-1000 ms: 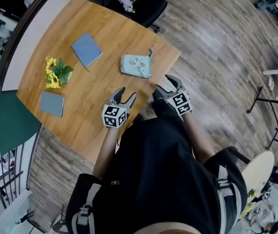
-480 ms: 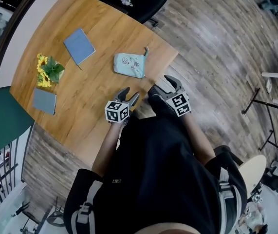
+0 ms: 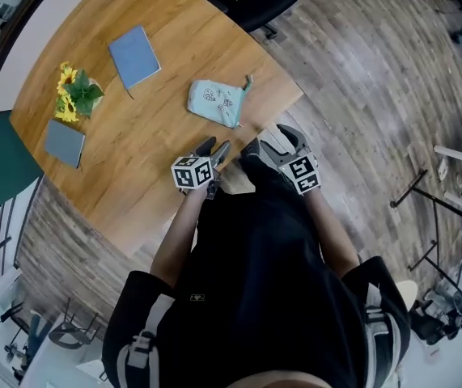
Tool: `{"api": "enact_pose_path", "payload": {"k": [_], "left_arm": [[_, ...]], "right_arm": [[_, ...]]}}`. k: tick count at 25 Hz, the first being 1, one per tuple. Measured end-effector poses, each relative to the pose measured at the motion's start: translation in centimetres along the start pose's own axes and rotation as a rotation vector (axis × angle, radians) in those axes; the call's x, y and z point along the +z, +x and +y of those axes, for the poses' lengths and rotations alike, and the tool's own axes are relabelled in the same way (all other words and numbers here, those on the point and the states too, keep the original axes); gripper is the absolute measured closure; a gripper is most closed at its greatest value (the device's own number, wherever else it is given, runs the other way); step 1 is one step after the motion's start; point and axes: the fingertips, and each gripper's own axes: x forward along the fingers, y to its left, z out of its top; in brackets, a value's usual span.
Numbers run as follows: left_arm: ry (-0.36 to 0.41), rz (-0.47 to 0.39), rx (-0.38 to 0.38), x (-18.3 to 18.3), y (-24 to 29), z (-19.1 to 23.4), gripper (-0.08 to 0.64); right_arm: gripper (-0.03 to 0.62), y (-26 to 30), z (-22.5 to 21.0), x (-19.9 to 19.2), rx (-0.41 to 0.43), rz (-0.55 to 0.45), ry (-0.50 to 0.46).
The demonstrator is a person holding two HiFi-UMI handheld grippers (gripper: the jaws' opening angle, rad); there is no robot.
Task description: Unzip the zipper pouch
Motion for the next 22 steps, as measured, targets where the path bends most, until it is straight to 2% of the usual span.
{"api": "enact_pose_path", "payload": {"k": [9,14,18,22], "left_arm": [[-0.277,-0.09,0.057,-0.8,2.8,1.9,0.342],[-0.373,-0.126,0.099,-0.5,4.2,3.0,0.342],[-0.49,-0.178,0.134,-0.2,4.9,3.6,0.351],[-0.518,-0.21,0.168,0.0,4.9,3.9,0.347]], "right_arm": [[0.327,0.0,-2.6,-0.4,0.054,0.028,-0.039],[0.327,0.1,-4.1,-0.5,0.079,0.042,-0.05],[0.327,0.3,-5.2,-0.4,0.092,0.044,-0.057],[0.327,0.6,-5.8,-0.9,0.115,0.052,-0.056]]}}
